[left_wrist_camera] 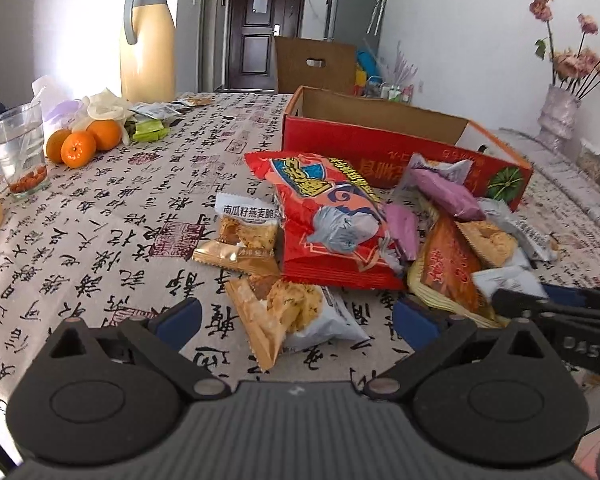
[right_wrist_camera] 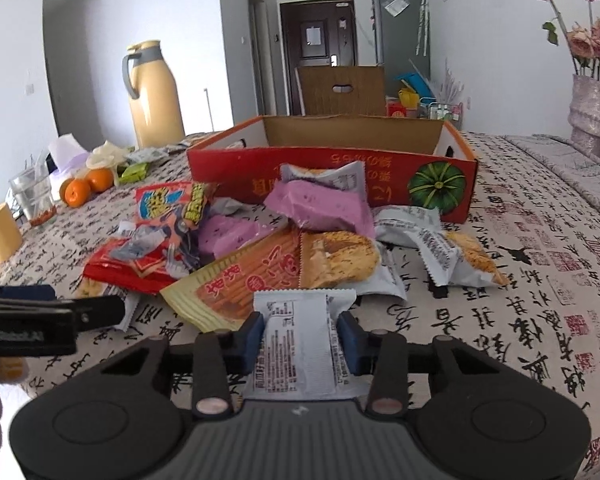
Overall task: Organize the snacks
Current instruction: 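Grasp a white wrapper with the right gripper while the left gripper grasps a clear biscuit packet, then lift both packets and carry them over the cardboard box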
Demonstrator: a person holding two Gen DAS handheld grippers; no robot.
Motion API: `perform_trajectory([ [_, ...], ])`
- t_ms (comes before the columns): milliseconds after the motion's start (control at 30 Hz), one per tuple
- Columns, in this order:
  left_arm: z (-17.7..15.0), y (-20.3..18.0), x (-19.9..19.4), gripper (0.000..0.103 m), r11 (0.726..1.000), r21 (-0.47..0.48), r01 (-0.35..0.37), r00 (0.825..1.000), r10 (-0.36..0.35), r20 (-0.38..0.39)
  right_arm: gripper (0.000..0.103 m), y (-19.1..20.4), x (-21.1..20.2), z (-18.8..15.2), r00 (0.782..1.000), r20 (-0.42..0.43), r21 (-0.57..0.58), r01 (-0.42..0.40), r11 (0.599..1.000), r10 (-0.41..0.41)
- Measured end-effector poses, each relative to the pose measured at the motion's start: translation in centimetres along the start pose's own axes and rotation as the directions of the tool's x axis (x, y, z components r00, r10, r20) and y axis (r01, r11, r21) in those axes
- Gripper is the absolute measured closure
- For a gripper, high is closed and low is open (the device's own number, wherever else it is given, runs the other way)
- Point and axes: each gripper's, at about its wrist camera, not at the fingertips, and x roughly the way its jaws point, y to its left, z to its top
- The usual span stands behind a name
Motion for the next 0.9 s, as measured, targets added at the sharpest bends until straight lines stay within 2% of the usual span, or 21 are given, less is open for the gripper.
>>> perform_trajectory([
  [133, 0.3, -0.9, 0.7, 0.000, 0.999, 0.027, -0.029, 1.000, 0.030, -0.005, 0.063, -0.7, -0.4, -0.1, 1.000, 0.012, 0.026, 0.011, 1.000, -0.011],
  [233, 0.4, -1.6, 1.7, 0.001, 0.996, 0.035, -0.076, 0.997, 0.077, -0.023, 0.063, -1.1, -0.6, -0.2, 1.000, 0.013, 0.035, 0.013, 0.999, -0.014],
  [267, 0.3, -1.7, 2.0, 0.005, 0.995, 0.033, -0.090, 0.995, 0.091, -0.029, 0.063, -1.2, -0.6, -0.3, 1.000, 0.015, 0.037, 0.013, 0.999, -0.013],
  [300, 0.3, -1.8, 2.3, 0.014, 0.994, 0.033, -0.100, 0.994, 0.101, -0.036, 0.063, -1.3, -0.7, -0.3, 1.000, 0.017, 0.039, 0.012, 0.999, -0.013],
  [400, -0.1, -2.1, 2.7, 0.023, 0.993, 0.031, -0.114, 0.992, 0.115, -0.043, 0.063, -1.5, -0.8, -0.5, 1.000, 0.017, 0.045, 0.010, 0.999, -0.011],
  [433, -0.1, -2.2, 2.6, 0.033, 0.993, 0.033, -0.110, 0.993, 0.111, -0.038, 0.063, -1.5, -0.8, -0.5, 1.000, 0.017, 0.047, 0.009, 0.999, -0.010],
  [533, -0.2, -2.3, 2.3, 0.042, 0.995, 0.033, -0.095, 0.995, 0.096, -0.029, 0.063, -1.7, -0.8, -0.6, 1.000, 0.016, 0.053, 0.006, 0.999, -0.007],
  [733, -0.5, -2.2, 1.8, 0.048, 0.996, 0.028, -0.080, 0.996, 0.081, -0.025, 0.063, -1.7, -0.9, -0.8, 1.000, 0.015, 0.055, 0.003, 0.998, -0.004],
  [900, -0.8, -2.0, 1.1, 0.049, 0.998, 0.017, -0.068, 0.997, 0.068, -0.025, 0.063, -1.7, -1.3, -0.9, 1.000, 0.023, 0.057, 0.004, 0.998, -0.005],
])
